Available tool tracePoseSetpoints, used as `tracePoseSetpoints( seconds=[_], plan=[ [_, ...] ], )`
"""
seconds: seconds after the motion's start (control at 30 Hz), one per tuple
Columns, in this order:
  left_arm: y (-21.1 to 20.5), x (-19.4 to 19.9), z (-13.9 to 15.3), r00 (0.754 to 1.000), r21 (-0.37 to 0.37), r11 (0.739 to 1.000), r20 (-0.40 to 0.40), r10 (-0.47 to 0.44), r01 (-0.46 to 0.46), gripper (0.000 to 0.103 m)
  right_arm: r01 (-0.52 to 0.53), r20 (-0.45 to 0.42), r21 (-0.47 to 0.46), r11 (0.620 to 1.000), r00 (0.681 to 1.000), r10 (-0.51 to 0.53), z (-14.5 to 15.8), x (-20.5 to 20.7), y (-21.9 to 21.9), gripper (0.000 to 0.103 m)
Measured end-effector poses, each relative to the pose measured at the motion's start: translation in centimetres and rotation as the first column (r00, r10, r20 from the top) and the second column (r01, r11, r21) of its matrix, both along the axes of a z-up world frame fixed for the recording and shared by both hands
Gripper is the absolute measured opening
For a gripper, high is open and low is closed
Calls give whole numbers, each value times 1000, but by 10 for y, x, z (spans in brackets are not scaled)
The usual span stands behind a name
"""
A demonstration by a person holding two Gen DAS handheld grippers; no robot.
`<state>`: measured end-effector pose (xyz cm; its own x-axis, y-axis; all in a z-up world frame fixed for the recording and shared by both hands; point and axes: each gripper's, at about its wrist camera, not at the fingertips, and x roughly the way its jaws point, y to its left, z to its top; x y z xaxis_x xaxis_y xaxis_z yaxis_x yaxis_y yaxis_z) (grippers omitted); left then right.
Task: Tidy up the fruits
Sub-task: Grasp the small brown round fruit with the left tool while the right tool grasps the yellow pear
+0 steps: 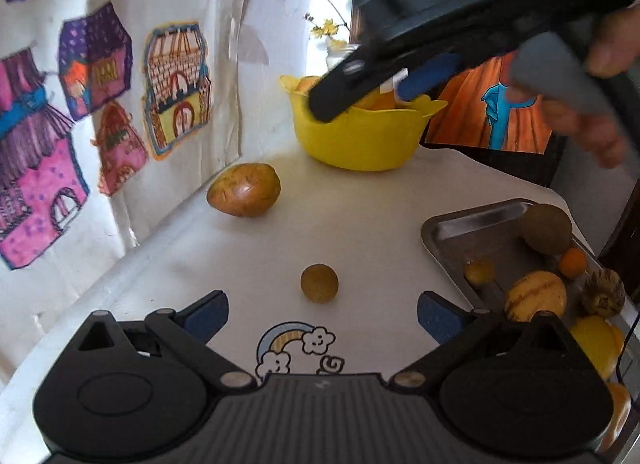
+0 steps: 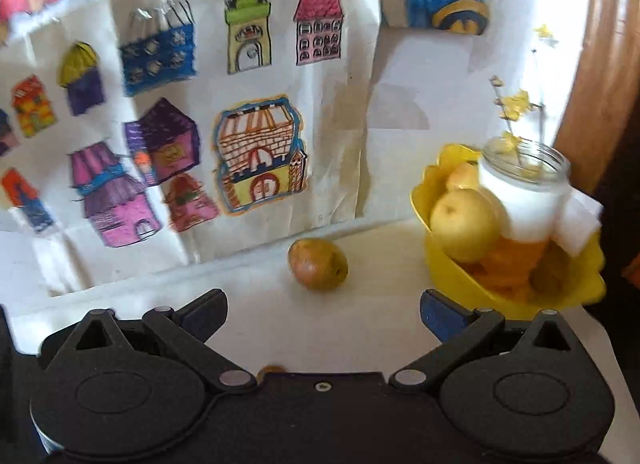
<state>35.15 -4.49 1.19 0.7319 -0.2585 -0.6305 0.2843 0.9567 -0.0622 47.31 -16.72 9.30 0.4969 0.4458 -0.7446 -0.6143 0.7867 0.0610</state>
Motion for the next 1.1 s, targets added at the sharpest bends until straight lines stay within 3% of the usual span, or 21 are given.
tracePoseSetpoints(
  seconds=[0.17,0.43,0.53,0.73,1.1],
  plan=[
    [-2,11,-3,1000,1,1000,6,2,-2,102,-108,9,-71,992,994,108,-20,21,27,102],
    [-2,19,-15,996,-34,996,-10,85,-85,100,-108,-23,-44,993,994,107,-54,54,41,102],
    [-1,22,-17,993,-52,992,-13,115,-115,98,-148,33,-79,986,988,151,-60,50,52,101],
    [-4,29,-20,992,-56,990,-15,129,-129,89,-160,16,-136,978,986,164,-75,53,64,95],
    [-3,42,-31,987,-96,983,-41,153,-157,48,-176,-27,-177,968,984,174,-90,74,75,78]
  ],
)
